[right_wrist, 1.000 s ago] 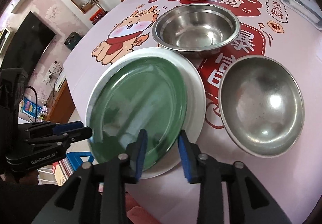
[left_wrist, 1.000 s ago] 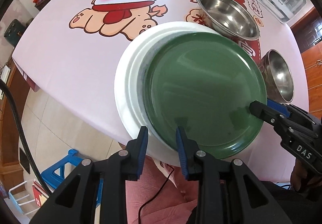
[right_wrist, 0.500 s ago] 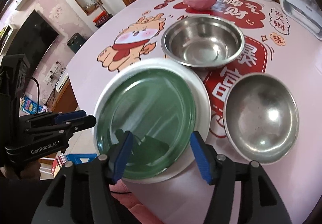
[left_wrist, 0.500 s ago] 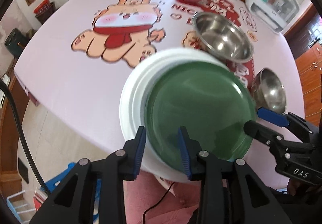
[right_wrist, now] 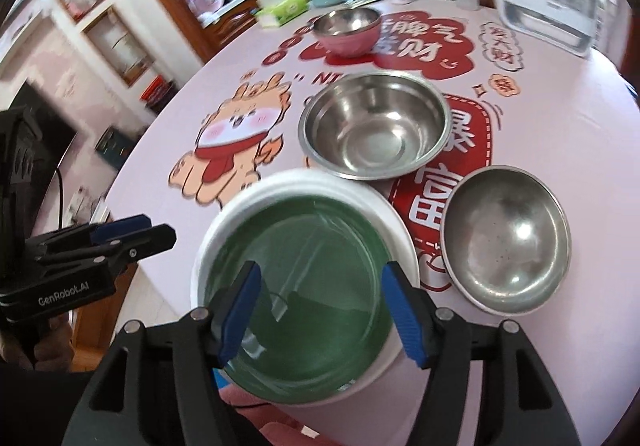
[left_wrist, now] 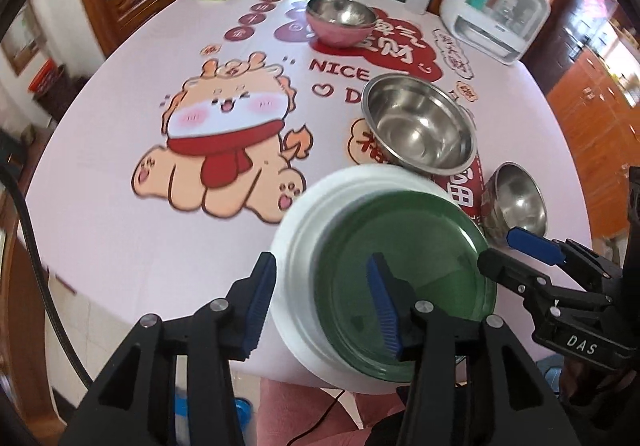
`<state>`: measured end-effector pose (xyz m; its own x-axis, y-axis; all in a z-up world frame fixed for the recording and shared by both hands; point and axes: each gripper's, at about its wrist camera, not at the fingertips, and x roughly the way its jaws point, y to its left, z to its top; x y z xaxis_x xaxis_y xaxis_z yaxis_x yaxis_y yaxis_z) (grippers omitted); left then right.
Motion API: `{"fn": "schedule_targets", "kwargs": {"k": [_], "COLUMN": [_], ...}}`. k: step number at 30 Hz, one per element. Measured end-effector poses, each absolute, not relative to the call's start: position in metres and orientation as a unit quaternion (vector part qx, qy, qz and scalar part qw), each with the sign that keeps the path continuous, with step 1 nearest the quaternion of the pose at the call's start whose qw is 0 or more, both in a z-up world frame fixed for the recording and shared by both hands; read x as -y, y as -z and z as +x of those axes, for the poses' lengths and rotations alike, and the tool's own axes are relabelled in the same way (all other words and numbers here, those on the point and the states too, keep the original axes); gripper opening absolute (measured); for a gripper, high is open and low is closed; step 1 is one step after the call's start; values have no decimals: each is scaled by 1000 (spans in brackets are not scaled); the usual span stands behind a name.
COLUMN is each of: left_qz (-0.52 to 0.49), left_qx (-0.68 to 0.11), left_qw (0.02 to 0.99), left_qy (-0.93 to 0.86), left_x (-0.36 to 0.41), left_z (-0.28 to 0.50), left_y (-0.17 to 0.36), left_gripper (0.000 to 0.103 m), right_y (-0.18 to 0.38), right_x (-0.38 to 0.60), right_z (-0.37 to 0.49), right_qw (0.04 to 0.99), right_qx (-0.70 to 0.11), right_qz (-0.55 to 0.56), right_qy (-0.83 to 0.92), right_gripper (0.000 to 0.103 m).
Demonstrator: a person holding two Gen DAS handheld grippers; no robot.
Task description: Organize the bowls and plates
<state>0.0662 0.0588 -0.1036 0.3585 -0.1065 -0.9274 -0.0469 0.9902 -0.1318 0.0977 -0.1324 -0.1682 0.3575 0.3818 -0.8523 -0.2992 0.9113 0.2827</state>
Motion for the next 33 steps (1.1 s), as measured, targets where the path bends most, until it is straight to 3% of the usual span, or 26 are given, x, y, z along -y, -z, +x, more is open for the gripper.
{"fn": "schedule_targets", "kwargs": {"k": [15, 24, 33], "left_qz": [-2, 19, 35], "left_qx": [-541, -525, -508], "left_qw": [824, 824, 831], "left_qy": [169, 210, 224], "left_x": [-108, -117, -107], "left_z": [90, 109, 124], "left_y": [88, 83, 68], "left_gripper": [50, 50, 58], "right_y": [165, 156, 146], "right_x": [102, 101, 104], "right_z": [67, 44, 40], "right_qw": [870, 886, 893], "right_qx": [-468, -427, -403], "right_qz": [156, 173, 188], "right_qy": [-28, 47, 62], "right_gripper": [63, 63, 63]}}
